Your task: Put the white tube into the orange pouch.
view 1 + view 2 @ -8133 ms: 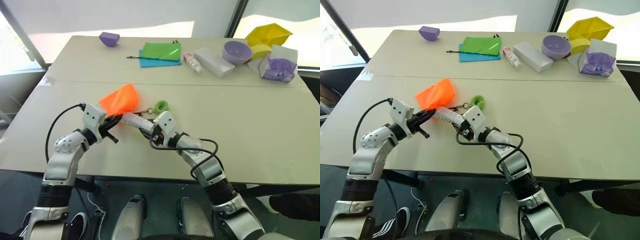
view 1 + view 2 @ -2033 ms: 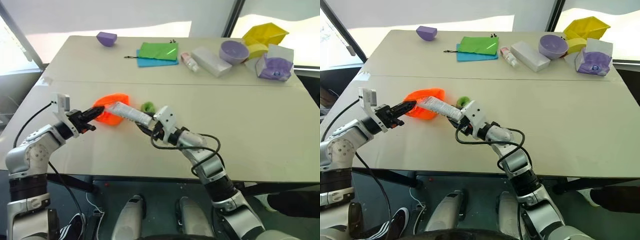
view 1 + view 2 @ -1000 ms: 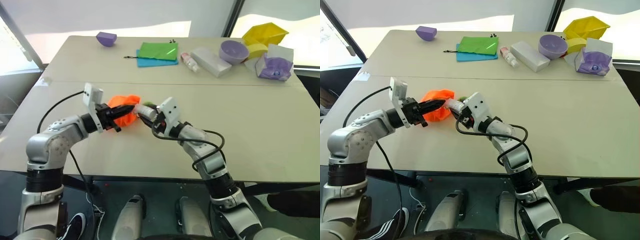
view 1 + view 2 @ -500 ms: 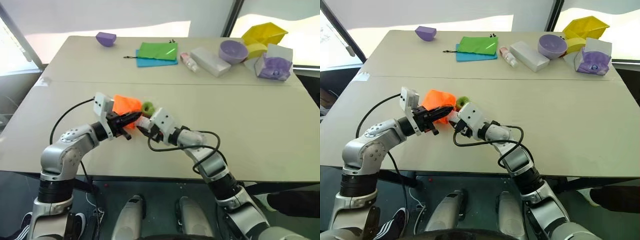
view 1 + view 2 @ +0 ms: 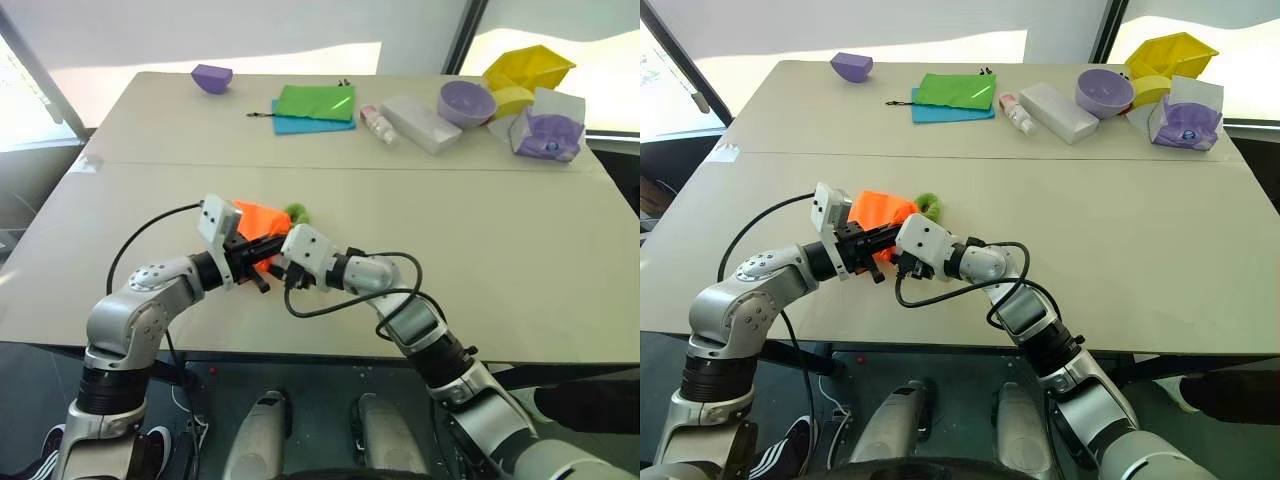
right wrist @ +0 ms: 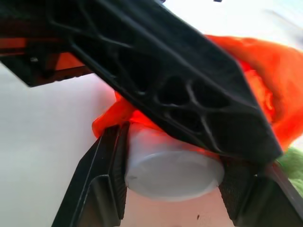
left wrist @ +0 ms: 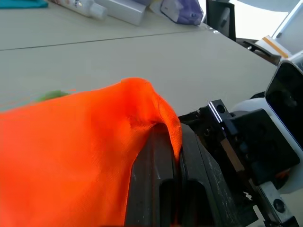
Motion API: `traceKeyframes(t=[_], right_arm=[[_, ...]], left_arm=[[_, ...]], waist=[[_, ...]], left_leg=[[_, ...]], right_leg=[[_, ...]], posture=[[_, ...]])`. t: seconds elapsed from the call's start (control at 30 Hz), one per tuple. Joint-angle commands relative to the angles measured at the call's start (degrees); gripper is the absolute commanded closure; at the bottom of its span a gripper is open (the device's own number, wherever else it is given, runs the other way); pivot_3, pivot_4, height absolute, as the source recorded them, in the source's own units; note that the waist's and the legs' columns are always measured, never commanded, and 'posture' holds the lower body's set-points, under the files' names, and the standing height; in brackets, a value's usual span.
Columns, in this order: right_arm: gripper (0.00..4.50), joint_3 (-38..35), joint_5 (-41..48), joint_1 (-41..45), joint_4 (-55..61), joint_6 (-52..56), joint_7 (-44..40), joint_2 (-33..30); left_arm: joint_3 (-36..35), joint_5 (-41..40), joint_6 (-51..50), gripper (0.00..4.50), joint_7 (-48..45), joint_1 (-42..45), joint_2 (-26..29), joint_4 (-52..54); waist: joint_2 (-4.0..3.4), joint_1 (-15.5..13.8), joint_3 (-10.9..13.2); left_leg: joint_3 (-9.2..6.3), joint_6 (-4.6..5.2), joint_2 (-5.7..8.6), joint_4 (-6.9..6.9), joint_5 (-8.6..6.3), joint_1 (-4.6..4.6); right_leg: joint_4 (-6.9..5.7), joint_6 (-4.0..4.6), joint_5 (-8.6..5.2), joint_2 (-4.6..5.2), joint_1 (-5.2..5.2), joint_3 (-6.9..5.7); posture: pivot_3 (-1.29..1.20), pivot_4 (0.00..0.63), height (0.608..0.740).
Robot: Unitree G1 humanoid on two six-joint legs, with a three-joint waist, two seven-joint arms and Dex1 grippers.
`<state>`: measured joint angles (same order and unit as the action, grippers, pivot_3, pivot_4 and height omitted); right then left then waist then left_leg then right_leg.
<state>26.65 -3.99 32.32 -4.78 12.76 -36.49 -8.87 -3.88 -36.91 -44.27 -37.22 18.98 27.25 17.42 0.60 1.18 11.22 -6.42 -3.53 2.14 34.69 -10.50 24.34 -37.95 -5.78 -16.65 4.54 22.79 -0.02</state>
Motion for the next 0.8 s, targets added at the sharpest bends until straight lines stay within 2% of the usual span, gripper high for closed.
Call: traceKeyframes(t=[0.03, 0.23, 0.47, 0.5, 0.6, 0.63, 0.8], right_arm=[[2.21, 1.2, -0.7, 1.8, -1.0, -3.2, -1.3, 1.3], [2.21, -0.5, -0.7, 2.9, -5.0, -4.0, 2.3, 5.9], [2.21, 0.1, -0.4, 1.3, -4.7, -3.6, -1.1, 5.5], [1.50, -0.5, -0.2, 1.3, -4.7, -3.6, -0.8, 5.7], [0.28, -1.3, 0.0, 0.7, -3.5, -2.8, -0.8, 5.4], [0.07, -1.9, 0.8, 0.0, -1.8, -2.0, -1.5, 4.7], [0.07, -4.2, 4.8, -3.8, 7.5, 3.1, -5.9, 0.1]], left_arm=[[0.3, -0.3, 1.3, 4.50, -1.0, 0.9, 0.2, 1.6], [0.6, -0.3, 1.2, 4.50, -0.8, 0.0, 0.0, 2.2], [0.7, 0.2, 1.4, 4.50, -1.0, -0.4, 0.2, 2.7], [0.6, 0.3, 1.5, 4.50, -1.0, -0.5, 0.2, 2.6], [0.4, 0.2, 1.6, 4.50, -1.1, -0.8, 0.5, 2.6], [0.2, 0.4, 1.7, 4.50, -1.3, -1.0, 0.9, 2.5], [-0.8, 0.3, 2.3, 4.50, -2.2, -1.8, 2.4, 2.0]], waist=[[0.00, 0.0, 0.0], [0.00, 0.1, 0.0], [0.00, 0.0, 0.0], [0.00, 0.0, 0.0], [0.00, 0.0, 0.0], [0.00, -0.1, 0.0], [0.00, -0.2, 0.0]], left_leg=[[0.00, 0.00, 0.00, 0.01, 0.00, -0.01], [-0.02, -0.01, -0.02, 0.00, 0.01, -0.05], [-0.02, -0.02, -0.02, 0.01, 0.01, -0.05], [-0.02, -0.02, -0.02, 0.00, 0.01, -0.05], [-0.02, -0.02, -0.02, -0.01, 0.01, -0.04], [-0.02, -0.02, -0.02, -0.01, 0.01, -0.05], [-0.04, -0.02, -0.02, -0.01, 0.01, -0.03]], right_leg=[[-0.01, 0.00, 0.00, 0.00, -0.01, 0.00], [-0.04, 0.00, 0.00, -0.03, -0.02, 0.00], [-0.05, 0.00, 0.00, -0.02, -0.02, 0.01], [-0.05, 0.00, 0.00, -0.03, -0.02, 0.01], [-0.05, 0.00, 0.00, -0.04, -0.01, 0.00], [-0.05, 0.00, 0.00, -0.03, -0.01, 0.01], [-0.04, 0.01, 0.00, 0.00, -0.02, 0.01]], posture=[[0.00, 0.150, 0.740], [0.00, 0.150, 0.740], [0.00, 0.150, 0.740], [0.00, 0.150, 0.740], [0.00, 0.150, 0.740], [0.00, 0.150, 0.740], [0.00, 0.150, 0.740]])
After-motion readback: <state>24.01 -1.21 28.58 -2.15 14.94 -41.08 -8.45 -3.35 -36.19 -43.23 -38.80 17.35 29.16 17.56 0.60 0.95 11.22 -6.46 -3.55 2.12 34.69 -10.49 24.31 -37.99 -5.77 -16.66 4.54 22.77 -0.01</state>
